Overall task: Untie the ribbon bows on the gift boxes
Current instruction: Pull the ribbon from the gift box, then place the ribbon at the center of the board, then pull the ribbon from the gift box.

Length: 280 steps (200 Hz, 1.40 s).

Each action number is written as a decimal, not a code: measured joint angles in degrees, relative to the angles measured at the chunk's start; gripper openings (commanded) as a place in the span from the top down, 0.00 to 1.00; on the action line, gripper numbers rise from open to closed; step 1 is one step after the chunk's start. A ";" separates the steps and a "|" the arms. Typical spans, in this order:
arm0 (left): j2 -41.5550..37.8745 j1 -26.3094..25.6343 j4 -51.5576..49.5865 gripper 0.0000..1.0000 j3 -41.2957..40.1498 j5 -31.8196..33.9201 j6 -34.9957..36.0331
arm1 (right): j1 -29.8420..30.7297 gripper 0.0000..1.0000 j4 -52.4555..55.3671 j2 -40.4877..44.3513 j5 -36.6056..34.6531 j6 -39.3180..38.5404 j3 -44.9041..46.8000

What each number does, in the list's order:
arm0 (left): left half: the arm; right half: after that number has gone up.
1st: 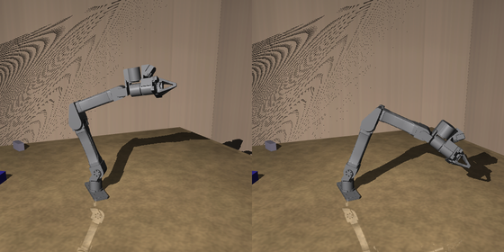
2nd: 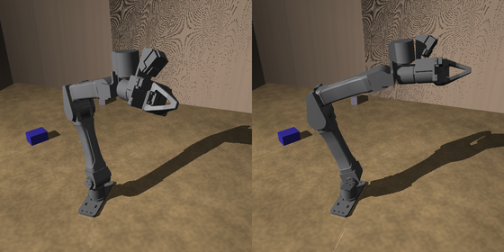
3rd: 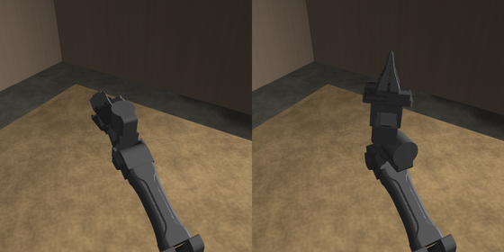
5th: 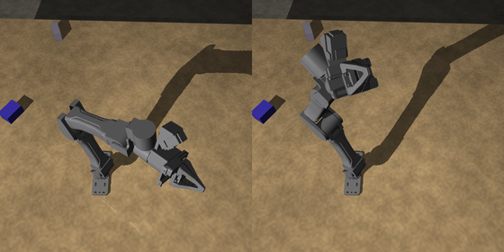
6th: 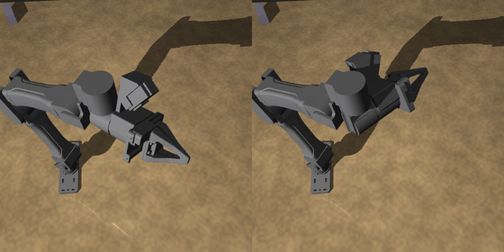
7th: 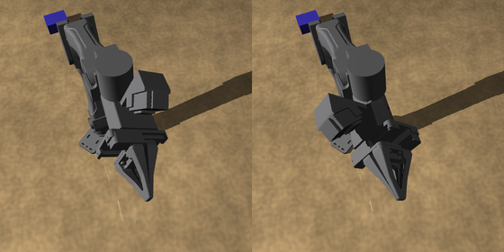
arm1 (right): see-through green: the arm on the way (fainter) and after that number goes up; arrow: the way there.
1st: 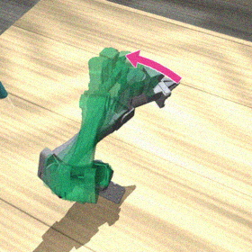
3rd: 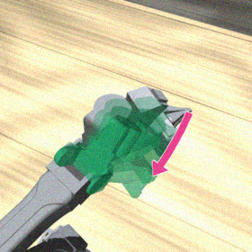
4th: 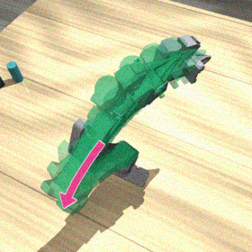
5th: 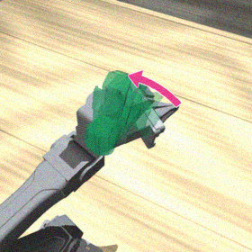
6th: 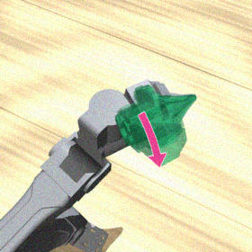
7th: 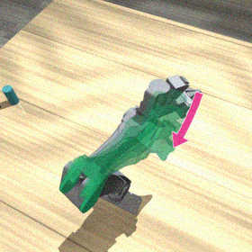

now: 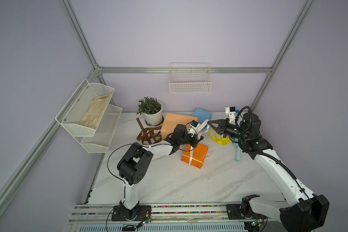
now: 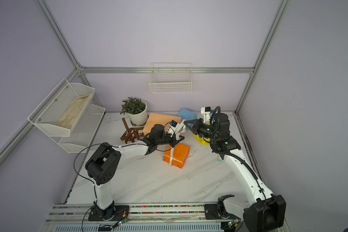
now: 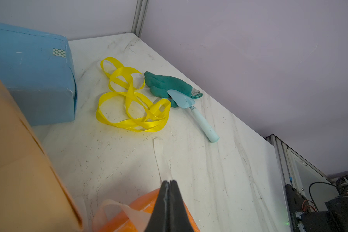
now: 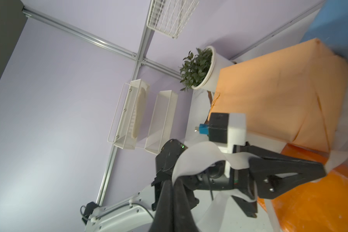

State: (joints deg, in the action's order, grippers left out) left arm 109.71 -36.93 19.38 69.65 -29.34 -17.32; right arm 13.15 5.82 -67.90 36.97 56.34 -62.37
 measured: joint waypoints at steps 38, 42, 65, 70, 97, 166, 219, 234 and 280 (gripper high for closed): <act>-1.57 0.15 -0.85 0.89 -2.73 -1.95 0.37 | -4.07 1.00 1.53 -0.46 -8.20 -3.26 2.19; -1.68 0.15 -0.87 0.90 -3.15 -2.16 0.35 | -4.57 1.00 1.60 -0.79 -9.11 -3.82 2.19; -3.10 0.15 -1.33 1.00 -5.68 -3.39 0.66 | -7.52 1.00 1.95 -3.67 -13.84 -6.64 2.16; -3.58 0.13 -1.42 1.00 -6.16 -3.52 0.81 | -7.98 1.00 2.16 -4.61 -14.73 -7.41 2.12; -6.27 0.11 -1.57 1.00 -7.63 -5.25 1.31 | -9.73 1.00 3.39 -10.95 -17.79 -10.32 0.98; -7.08 0.13 -3.96 1.00 -7.63 -9.88 1.44 | -10.51 0.03 6.23 -23.56 -13.03 -15.85 -2.54; -7.08 0.59 -5.33 1.00 -7.52 -8.50 -0.52 | -10.84 0.03 9.57 -11.74 -10.10 -19.98 2.49; -7.08 0.90 -5.22 1.00 -7.52 -8.63 -2.60 | -10.32 0.03 10.56 -6.97 -8.13 -21.20 5.60; -7.15 0.98 -2.84 1.00 -7.52 -9.90 -10.23 | -1.57 0.10 12.81 -0.09 -6.82 -23.69 15.74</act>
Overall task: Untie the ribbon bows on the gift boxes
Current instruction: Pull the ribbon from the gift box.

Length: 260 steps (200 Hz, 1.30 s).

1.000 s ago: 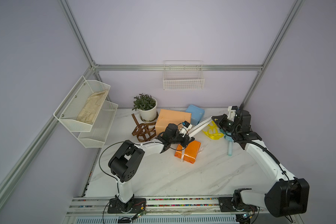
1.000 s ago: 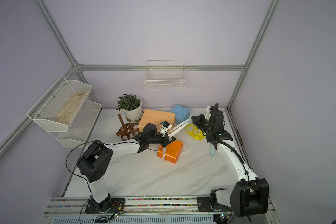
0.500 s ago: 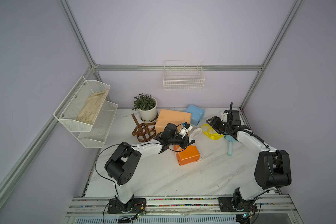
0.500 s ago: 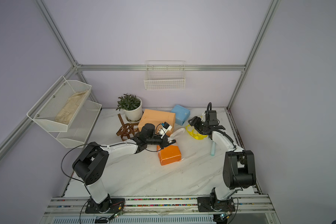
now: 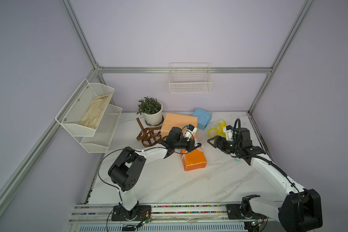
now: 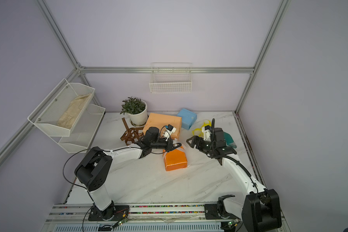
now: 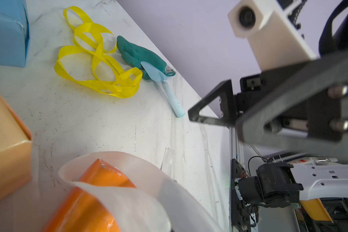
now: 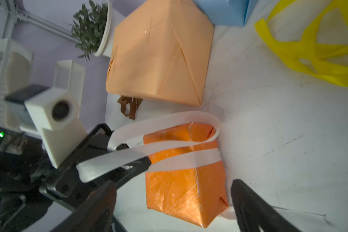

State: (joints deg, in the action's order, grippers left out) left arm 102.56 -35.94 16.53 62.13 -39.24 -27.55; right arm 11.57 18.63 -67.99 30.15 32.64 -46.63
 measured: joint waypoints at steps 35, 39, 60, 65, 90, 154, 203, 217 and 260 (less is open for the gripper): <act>-0.20 0.07 0.52 1.00 0.98 -0.20 -3.37 | 5.33 0.10 0.11 -0.52 0.37 -2.19 4.24; -0.20 0.09 0.55 1.00 1.29 -0.26 -3.63 | 5.62 0.11 0.02 -0.83 0.33 -2.40 4.37; -0.20 0.15 1.22 1.00 2.75 -0.90 -5.14 | 7.13 0.10 -1.51 -3.82 -0.68 -3.61 4.55; -0.20 0.15 1.64 1.00 2.99 -1.11 -5.88 | 7.37 0.10 -2.01 -4.72 -0.85 -3.80 4.55; -0.20 0.20 3.02 1.00 3.39 -1.73 -7.48 | 8.76 0.10 -4.98 -10.54 -2.27 -4.63 4.20; -0.20 0.20 3.10 1.00 3.80 -2.93 -10.95 | 13.11 0.05 -8.72 -17.59 -10.45 -3.19 1.81; -0.42 0.28 -0.07 1.00 10.27 -3.41 -12.33 | 13.11 0.03 -7.43 -17.16 -13.27 -1.51 0.79; -0.98 0.37 -1.66 1.00 12.59 -3.72 -12.35 | 13.11 0.03 -6.75 -17.25 -13.40 -1.40 -0.37; -4.74 1.51 -7.39 1.00 20.79 -4.07 -11.39 | 13.11 0.03 -5.14 -19.15 -14.34 -1.42 -2.08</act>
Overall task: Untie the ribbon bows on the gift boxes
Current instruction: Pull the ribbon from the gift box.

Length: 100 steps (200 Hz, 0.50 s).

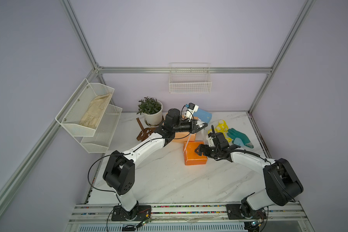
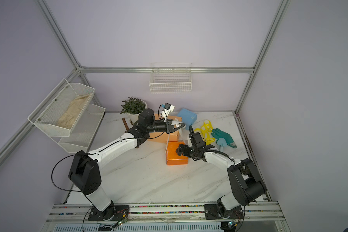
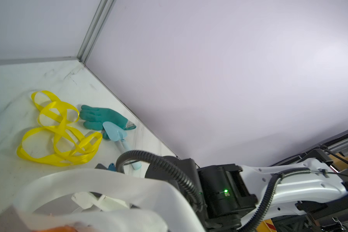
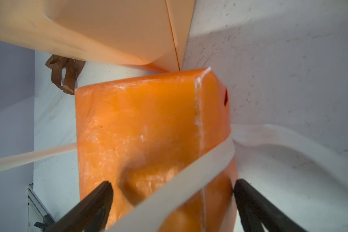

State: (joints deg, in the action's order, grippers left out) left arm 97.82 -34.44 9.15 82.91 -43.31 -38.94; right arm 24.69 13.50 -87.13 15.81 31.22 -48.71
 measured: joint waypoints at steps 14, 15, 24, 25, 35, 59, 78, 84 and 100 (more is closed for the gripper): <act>-1.51 0.42 -2.16 1.00 2.38 0.13 1.14 | 0.00 0.03 0.37 -0.61 -0.13 0.00 0.00; -1.57 0.44 -2.27 1.00 2.49 0.13 1.16 | 0.00 0.03 0.37 -0.63 -0.15 0.00 0.00; -2.32 0.85 -3.89 1.00 4.28 0.11 1.84 | 0.00 0.03 0.39 -0.85 -0.33 0.02 -0.15; -2.34 0.90 -4.00 1.00 4.39 0.11 1.90 | 0.00 0.03 0.42 -0.85 -0.35 0.02 -0.15; -2.82 1.25 -5.49 1.00 6.14 0.09 2.73 | 0.00 0.03 0.57 -0.90 -0.61 -0.04 -0.39; -3.04 2.51 -9.29 1.00 9.49 0.31 4.87 | 0.00 0.03 1.60 -0.83 -1.22 -0.35 -1.09; -3.78 4.48 -12.52 1.00 10.23 0.72 6.86 | -0.02 0.03 2.78 0.09 -2.34 -0.79 -1.44; -4.31 5.42 -13.81 1.00 10.23 1.01 7.30 | -0.02 0.03 3.10 0.66 -2.73 -1.07 -1.49; -6.25 8.70 -16.81 1.00 10.23 2.01 8.66 | -0.04 0.03 3.65 1.49 -3.43 -1.84 -1.81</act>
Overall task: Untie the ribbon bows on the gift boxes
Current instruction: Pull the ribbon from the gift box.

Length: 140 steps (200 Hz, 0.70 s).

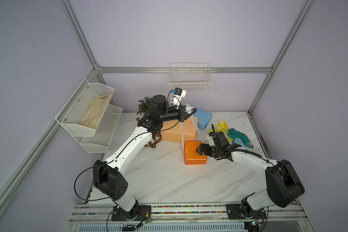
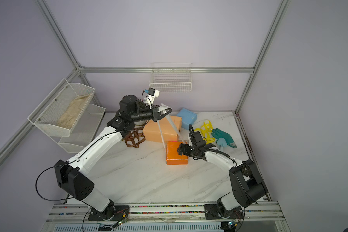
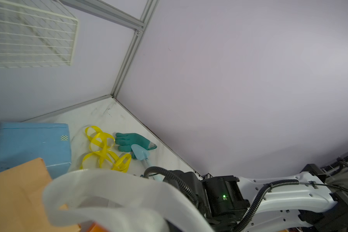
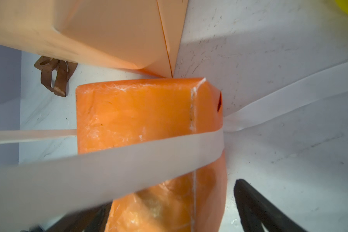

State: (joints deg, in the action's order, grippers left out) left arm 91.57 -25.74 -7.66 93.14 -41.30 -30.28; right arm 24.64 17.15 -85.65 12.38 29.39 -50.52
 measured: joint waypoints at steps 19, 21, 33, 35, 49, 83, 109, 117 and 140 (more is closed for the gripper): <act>-3.37 4.46 -3.23 1.00 0.02 1.84 1.77 | 0.00 0.03 0.52 -0.50 -0.79 -0.35 -0.44; -3.67 4.81 -3.52 1.00 0.04 2.05 2.01 | 0.00 0.03 0.52 -0.57 -0.87 -0.35 -0.46; -5.99 7.52 -5.73 1.00 0.76 3.30 3.15 | 0.00 0.03 0.52 -1.40 -1.18 -0.46 -0.50; -6.32 7.91 -6.03 1.00 0.98 3.52 3.32 | 0.00 0.03 0.55 -1.55 -1.25 -0.50 -0.50; -8.15 10.08 -7.67 1.00 2.86 4.31 4.24 | 0.00 0.03 0.50 -2.45 -1.46 -0.55 -0.50; -11.65 12.44 -9.25 1.00 4.42 4.66 5.33 | 0.00 0.03 0.24 -3.37 -1.62 -0.59 -1.11; -12.09 14.49 -10.58 1.00 5.35 4.68 5.49 | 0.00 0.03 -0.59 -4.55 -1.66 -0.55 -1.79; -12.00 15.23 -11.34 1.00 5.79 4.70 5.53 | 0.00 0.03 -0.96 -4.79 -1.73 -0.52 -1.84; -11.63 17.51 -14.16 1.00 8.92 5.03 5.99 | -0.04 0.03 -1.49 -5.18 -2.29 -0.52 -2.14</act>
State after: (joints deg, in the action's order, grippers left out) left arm 79.94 -8.23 -21.82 102.06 -36.27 -24.29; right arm 24.60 15.66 -90.83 10.09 28.86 -52.66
